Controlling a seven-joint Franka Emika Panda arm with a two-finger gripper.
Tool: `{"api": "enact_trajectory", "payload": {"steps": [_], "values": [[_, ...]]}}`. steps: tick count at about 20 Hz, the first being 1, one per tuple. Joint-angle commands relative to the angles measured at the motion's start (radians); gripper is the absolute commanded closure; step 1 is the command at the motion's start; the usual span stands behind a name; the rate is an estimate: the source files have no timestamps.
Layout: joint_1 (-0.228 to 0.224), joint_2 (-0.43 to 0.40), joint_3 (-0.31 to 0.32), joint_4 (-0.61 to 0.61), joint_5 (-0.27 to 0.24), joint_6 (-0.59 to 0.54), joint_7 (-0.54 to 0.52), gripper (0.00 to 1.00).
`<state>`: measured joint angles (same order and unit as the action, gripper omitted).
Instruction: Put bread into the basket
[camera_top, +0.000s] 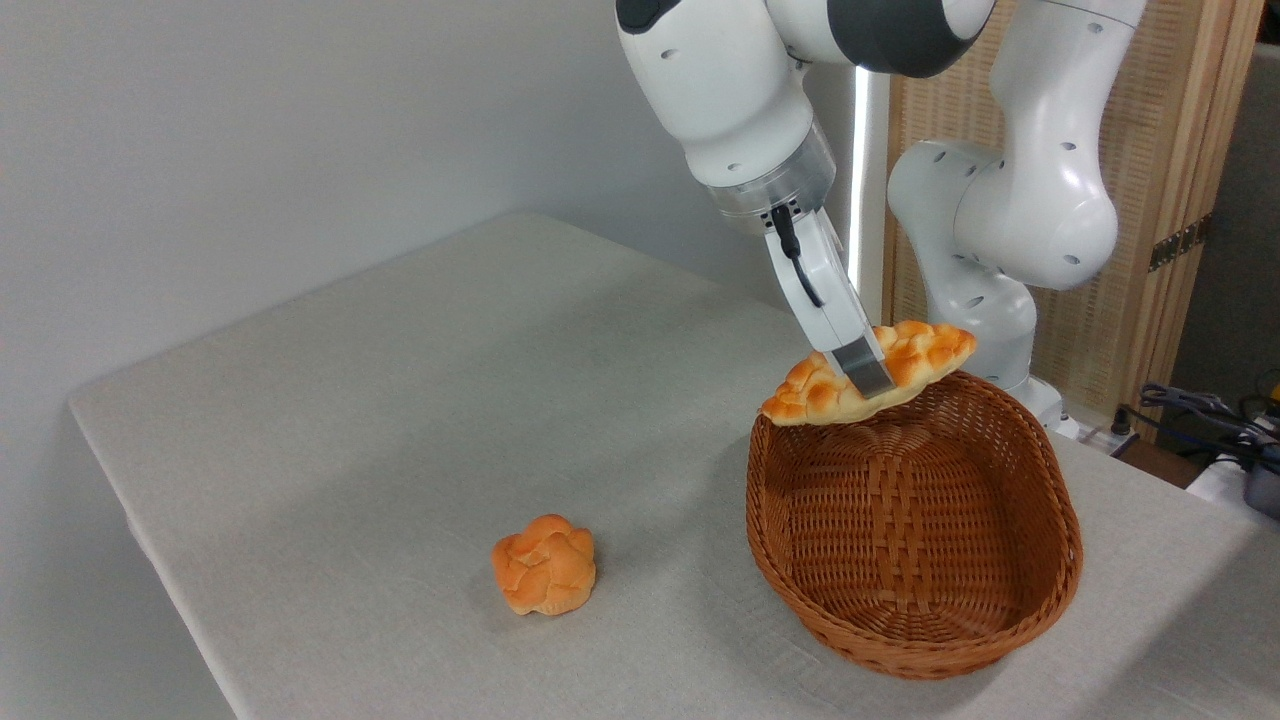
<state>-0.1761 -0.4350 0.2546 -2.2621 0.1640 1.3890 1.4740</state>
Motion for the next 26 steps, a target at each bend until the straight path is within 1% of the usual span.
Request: {"api": "enact_trajectory", "payload": {"steps": [1,8,14,16,19,20,22,24,26], "values": [[-0.01,0.001,0.011,0.001,0.017,-0.001,0.022,0.0],[-0.01,0.001,0.011,0.007,0.015,0.01,0.022,0.0],[-0.011,0.001,0.011,0.022,0.003,0.01,0.015,0.0],[-0.02,-0.001,0.011,0.027,0.003,0.01,0.012,0.0],[-0.023,0.001,0.009,0.082,-0.006,0.011,0.009,0.0],[-0.025,0.007,0.008,0.119,-0.03,0.013,0.002,0.0],[-0.025,0.028,0.008,0.203,-0.098,0.019,-0.038,0.0],[-0.019,0.05,0.006,0.261,-0.176,0.082,-0.133,0.0],[-0.008,0.085,-0.001,0.312,-0.219,0.132,-0.246,0.0]]}}
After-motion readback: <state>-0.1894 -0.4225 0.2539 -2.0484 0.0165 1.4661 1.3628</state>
